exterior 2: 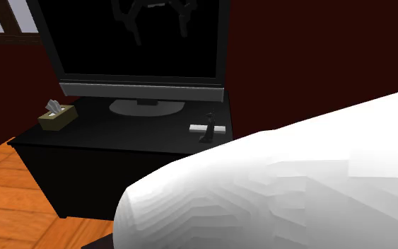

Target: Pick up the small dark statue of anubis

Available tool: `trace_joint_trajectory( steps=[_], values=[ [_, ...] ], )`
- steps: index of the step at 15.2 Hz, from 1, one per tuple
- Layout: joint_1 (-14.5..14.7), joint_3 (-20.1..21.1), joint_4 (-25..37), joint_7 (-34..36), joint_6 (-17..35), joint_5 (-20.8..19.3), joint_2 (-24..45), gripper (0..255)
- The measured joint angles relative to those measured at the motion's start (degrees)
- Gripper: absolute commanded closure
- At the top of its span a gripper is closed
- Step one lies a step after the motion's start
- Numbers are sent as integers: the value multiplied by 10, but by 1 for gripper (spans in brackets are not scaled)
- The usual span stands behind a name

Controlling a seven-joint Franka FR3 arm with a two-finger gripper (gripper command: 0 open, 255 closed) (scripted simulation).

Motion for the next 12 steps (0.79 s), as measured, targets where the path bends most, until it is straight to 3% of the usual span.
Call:
trace_joint_trajectory(
  steps=[3, 12],
  values=[
    [-2, -9, -8, -9, 17, -7, 12, 0],
    [-18, -74, -34, -75, 149, -58, 132, 0]
  ],
)
